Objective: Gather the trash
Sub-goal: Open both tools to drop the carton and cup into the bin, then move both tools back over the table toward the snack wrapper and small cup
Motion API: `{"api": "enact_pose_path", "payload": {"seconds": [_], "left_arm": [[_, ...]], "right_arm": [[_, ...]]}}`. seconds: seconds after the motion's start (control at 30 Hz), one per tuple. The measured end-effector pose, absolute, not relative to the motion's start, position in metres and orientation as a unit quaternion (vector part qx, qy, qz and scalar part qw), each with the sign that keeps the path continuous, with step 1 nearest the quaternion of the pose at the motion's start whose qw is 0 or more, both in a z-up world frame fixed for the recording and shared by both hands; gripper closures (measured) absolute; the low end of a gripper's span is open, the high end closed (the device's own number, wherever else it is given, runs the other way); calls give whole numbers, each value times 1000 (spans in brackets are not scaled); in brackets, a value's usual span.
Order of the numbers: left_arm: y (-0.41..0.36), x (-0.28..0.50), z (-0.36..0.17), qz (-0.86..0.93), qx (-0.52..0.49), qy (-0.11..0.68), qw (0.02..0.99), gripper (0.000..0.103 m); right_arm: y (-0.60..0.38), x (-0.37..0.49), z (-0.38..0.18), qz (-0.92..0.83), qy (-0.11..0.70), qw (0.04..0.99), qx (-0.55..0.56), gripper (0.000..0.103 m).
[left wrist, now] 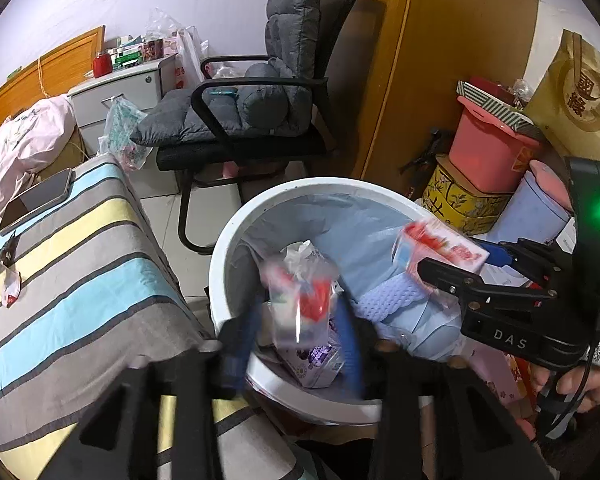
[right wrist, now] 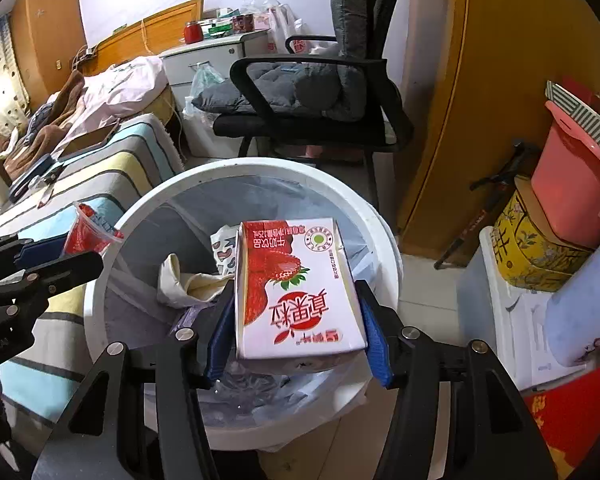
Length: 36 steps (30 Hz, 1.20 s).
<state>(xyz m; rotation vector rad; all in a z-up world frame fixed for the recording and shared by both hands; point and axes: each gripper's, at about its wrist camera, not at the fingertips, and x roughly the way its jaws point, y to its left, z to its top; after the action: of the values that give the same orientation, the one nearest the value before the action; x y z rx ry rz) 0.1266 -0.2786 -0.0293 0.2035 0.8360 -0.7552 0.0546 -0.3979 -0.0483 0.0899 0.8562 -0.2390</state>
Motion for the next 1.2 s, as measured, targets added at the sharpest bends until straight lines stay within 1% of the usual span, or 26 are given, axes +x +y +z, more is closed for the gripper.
{"api": "enact_pose_path", "payload": {"seconds": [0.03,0.13,0.2,0.33,0.77,1.2], "left_arm": [[-277,127,-29,-357,94,395,841,50],[-275,127,-27,-358,92,394,842,50],[-272,127,-26,-356,91,392,843,50],[-267,126,-21,-354,87,387,847,46],[-231,124,-8,-334,67,370,864,46],[-163,131,1,-274,37,349,895,45]], "right_arm": [[-398,53,-48,-113,410,904,46,41],[-397,53,-47,-110,407,906,47,37],[-395,53,-46,-112,405,906,42,37],[-393,52,-43,-113,399,909,41,37],[-374,53,-35,-114,386,915,41,37],[-340,65,-30,-82,371,924,50,37]]}}
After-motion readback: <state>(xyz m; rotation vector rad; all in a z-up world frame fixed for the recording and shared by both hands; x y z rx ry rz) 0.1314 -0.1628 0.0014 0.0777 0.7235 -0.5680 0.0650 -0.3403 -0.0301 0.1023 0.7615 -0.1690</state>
